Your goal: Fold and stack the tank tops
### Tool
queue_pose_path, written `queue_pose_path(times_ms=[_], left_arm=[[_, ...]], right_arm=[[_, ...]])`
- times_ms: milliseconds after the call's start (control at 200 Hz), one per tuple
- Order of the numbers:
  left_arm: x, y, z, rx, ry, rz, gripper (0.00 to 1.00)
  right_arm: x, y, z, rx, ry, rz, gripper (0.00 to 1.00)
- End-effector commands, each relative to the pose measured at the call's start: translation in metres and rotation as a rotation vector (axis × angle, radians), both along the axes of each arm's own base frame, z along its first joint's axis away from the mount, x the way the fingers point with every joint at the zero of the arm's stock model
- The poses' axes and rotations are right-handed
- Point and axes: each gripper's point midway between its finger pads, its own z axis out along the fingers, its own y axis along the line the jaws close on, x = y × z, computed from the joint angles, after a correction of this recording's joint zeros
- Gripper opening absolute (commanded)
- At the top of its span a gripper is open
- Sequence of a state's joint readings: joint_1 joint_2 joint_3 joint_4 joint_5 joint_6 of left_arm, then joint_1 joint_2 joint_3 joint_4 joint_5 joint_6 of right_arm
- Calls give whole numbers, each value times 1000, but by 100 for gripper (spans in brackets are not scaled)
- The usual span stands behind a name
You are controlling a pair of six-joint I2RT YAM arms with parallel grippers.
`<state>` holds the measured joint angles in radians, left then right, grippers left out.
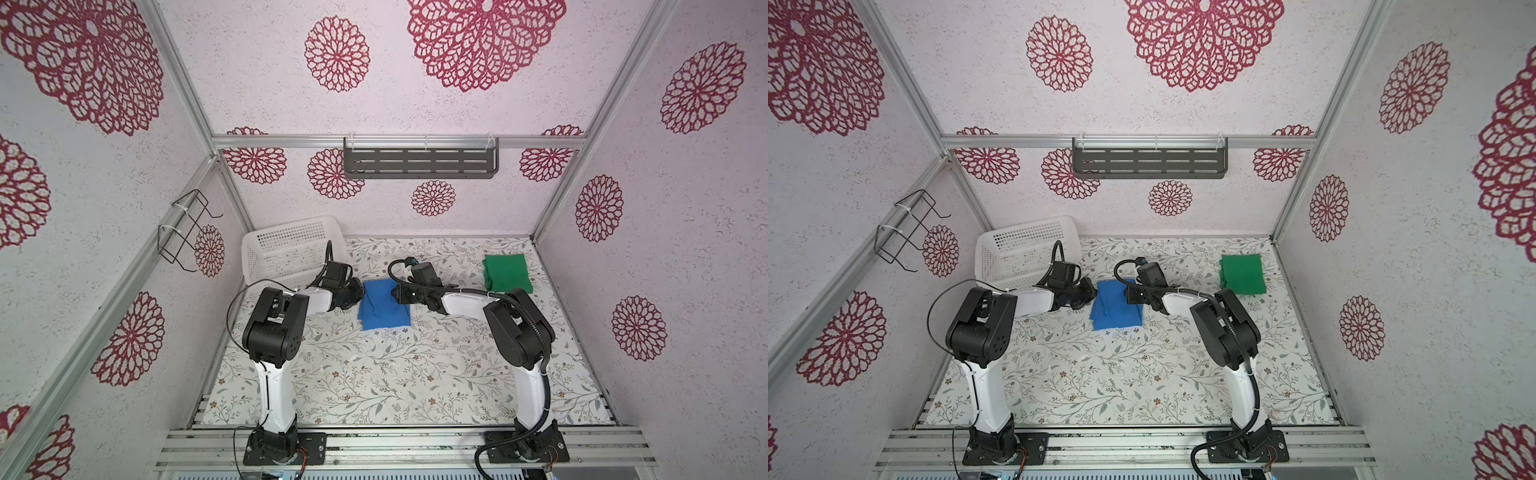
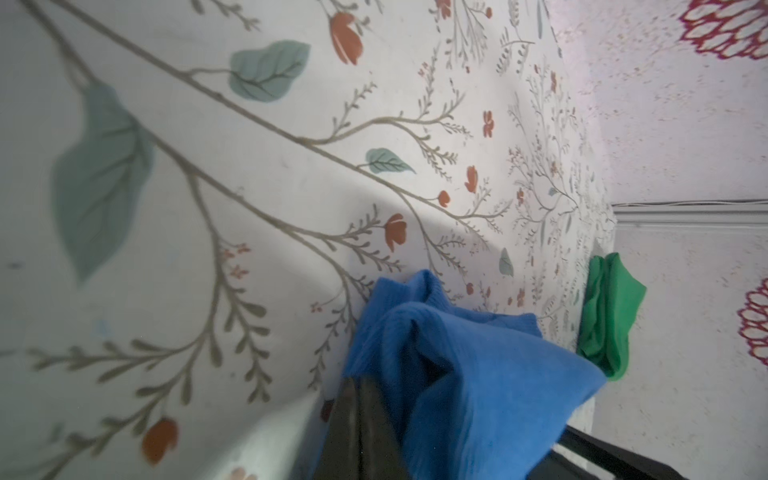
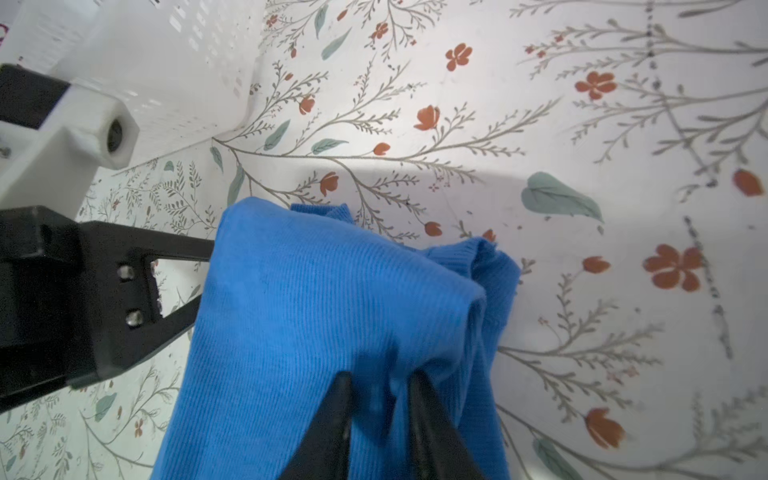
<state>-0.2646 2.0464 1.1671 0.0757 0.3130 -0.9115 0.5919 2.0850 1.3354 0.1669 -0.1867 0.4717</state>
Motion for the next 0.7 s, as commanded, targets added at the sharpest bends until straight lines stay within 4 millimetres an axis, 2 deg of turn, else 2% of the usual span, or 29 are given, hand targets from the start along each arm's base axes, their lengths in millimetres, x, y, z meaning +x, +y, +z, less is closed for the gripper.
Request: queue_pose_path(times_ms=[0,75,160,170,180,290,385,480,696], left_arm=[[11,-14,21,-82,-86,-48,9],[5,-9,22,-82,-78,-25,12],[-4,5,22,-85,-71,21,13],[-4,7,35,-94,-98,26,13],[-5,8,39,-97,-105,28,13],[-17,20,54,-110,-133,38,18],[-25,17,61,-107,-136,8,25],[-29,13,67,-112,-147,-7,28],[-26,0,52,-108,-103,-42,29]], right_arm=[[16,1,22,52,-48,-14,21],[17,-2,21,51,-46,-19,19],[17,-7,21,49,-43,-31,14],[18,-8,21,49,-43,-33,14],[18,-8,21,50,-43,-33,14],[17,-10,21,59,-39,-35,11],[17,-9,21,68,-35,-33,10],[17,-9,20,71,-33,-35,9],[17,-9,17,67,-26,-34,9]])
